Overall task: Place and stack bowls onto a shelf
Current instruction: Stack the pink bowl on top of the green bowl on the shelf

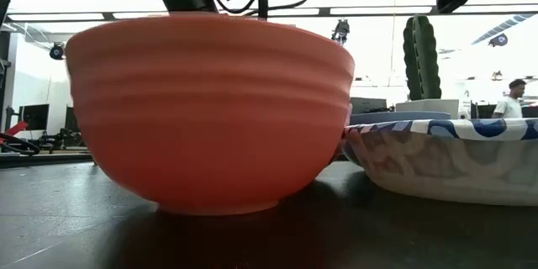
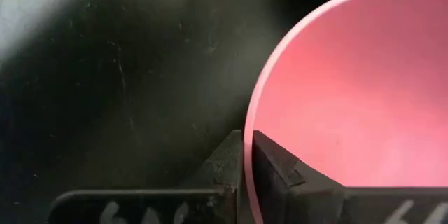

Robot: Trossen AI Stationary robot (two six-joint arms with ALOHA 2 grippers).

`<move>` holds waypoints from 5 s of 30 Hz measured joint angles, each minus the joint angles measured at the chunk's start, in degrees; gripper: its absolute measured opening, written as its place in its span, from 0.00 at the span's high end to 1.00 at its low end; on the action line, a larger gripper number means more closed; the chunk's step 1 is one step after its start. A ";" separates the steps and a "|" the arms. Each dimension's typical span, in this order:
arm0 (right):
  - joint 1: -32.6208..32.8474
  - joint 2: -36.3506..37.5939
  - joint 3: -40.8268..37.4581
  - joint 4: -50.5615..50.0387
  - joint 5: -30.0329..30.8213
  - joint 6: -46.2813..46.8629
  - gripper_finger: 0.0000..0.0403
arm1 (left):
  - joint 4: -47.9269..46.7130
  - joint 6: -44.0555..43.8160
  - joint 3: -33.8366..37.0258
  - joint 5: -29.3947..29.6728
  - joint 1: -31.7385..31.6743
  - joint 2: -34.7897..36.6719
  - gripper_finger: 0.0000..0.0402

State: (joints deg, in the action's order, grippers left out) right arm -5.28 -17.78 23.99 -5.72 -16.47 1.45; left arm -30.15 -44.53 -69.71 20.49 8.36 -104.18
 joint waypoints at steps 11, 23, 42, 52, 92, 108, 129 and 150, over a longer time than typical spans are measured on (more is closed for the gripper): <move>0.00 -0.02 0.00 -0.02 0.00 0.04 0.98 | -0.67 7.42 0.00 -1.07 -1.10 11.01 1.00; 0.00 -0.07 0.00 0.00 0.00 0.02 0.98 | -12.75 27.73 -17.05 1.31 -10.50 22.50 1.00; 0.00 -0.13 0.00 -0.04 0.00 0.06 0.98 | -37.86 44.96 -50.15 -9.20 -39.53 1.94 1.00; -0.01 -0.13 0.00 -0.07 0.00 0.07 0.98 | -37.42 47.06 -51.43 -9.22 -39.69 -1.40 1.00; 0.00 -0.42 0.00 0.48 0.04 5.03 0.98 | -29.19 57.53 -50.40 -9.38 -39.65 4.12 0.81; -0.02 -0.42 -0.07 0.46 0.07 5.03 0.98 | 2.60 55.37 -16.01 -10.47 -39.98 18.90 0.81; -0.02 -1.14 -0.24 1.94 3.21 5.03 0.98 | 8.73 52.79 -5.22 -7.93 -39.98 22.77 0.81; -0.02 -6.38 -0.33 4.39 6.67 4.55 0.98 | 25.73 57.59 -3.74 -5.84 -42.14 16.58 0.81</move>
State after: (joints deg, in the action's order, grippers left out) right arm -5.30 -24.16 23.66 -1.32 -9.80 6.00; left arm -4.42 13.05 -73.45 14.65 -33.78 -87.60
